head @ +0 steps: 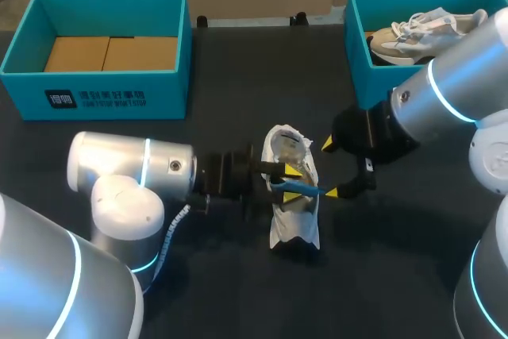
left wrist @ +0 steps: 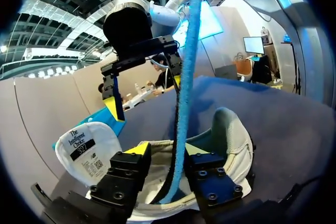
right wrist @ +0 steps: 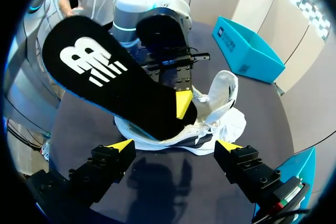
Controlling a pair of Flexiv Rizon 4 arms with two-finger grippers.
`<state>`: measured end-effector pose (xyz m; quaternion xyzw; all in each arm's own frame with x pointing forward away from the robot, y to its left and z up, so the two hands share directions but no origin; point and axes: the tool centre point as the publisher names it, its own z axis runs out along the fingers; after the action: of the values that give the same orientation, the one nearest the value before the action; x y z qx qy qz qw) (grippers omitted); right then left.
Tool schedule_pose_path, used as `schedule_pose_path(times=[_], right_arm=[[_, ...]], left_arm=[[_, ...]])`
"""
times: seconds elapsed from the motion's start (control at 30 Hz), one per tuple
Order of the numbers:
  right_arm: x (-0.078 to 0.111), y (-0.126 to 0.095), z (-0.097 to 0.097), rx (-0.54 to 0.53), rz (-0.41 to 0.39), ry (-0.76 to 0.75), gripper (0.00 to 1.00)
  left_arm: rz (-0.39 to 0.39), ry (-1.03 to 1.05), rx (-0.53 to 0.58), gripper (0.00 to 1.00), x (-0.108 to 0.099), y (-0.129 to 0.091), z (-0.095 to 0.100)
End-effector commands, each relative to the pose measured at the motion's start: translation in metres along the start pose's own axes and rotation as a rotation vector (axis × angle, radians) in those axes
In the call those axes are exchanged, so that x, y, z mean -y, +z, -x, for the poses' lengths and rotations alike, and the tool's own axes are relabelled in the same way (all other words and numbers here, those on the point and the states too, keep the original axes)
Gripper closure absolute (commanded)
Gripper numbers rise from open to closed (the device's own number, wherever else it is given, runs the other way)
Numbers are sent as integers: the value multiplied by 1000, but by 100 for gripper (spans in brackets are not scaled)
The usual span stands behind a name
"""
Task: Take the shoe out of the shoebox, open the shoe tongue, remove and reinsert the insole, then place the shoe into the shoebox
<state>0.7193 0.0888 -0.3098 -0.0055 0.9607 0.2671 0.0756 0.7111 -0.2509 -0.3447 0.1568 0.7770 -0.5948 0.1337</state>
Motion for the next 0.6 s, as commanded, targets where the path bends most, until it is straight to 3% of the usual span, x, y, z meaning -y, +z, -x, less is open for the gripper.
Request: schedule_pose_path(times=[0.03,0.6], right_arm=[[0,1,-1,2,1,0,0],[0,1,-1,2,1,0,0]], left_arm=[[5,0,-4,55,4,-2,-1],[-16,-15,16,57,23,-17,-6]])
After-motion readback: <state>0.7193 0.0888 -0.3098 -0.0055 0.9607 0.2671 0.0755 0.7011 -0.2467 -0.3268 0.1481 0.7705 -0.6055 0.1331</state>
